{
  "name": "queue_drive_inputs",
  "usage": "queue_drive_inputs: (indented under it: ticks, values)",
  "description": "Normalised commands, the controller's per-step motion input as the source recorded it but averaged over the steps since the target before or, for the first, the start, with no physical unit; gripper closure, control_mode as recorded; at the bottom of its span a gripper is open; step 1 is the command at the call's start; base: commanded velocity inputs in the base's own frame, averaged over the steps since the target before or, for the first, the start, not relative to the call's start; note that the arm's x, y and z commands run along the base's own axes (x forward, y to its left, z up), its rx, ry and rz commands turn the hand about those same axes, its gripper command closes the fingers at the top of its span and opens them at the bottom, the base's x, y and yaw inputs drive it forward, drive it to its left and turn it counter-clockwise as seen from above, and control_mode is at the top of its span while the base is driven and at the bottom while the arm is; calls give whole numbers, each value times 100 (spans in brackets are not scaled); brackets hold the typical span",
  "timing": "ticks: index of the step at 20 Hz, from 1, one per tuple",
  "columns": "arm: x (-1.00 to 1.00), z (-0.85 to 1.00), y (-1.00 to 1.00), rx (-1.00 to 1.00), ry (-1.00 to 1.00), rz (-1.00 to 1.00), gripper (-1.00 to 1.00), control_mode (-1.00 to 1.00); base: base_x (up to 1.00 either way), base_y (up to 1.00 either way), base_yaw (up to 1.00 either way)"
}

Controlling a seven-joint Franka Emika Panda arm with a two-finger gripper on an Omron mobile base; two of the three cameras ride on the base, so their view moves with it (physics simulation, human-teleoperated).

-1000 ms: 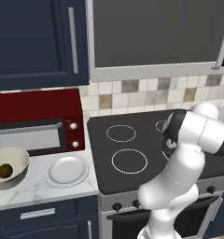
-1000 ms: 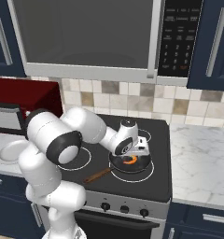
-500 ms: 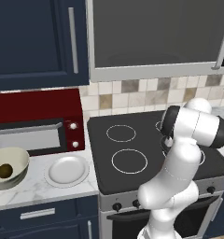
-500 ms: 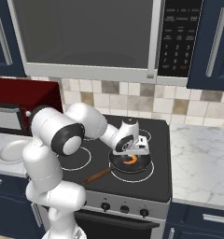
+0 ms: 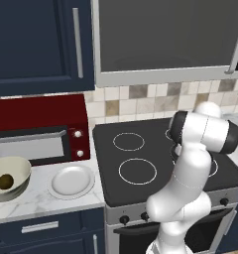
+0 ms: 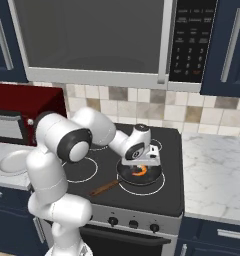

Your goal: Place the shrimp on the plate and place the avocado on the same plate.

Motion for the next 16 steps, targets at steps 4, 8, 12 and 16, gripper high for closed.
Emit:
queue_drive_inputs:
  ticks: [4, 8, 12, 16]
  values:
    - [1, -12, 0, 0, 5, 0, -100, -100, 0, 0, 0]
    - [0, -40, 0, 0, 3, 0, 100, -100, 0, 0, 0]
    - [0, -66, 0, 0, 0, 0, 100, -100, 0, 0, 0]
    - [0, -53, 5, 0, 0, 0, 100, -100, 0, 0, 0]
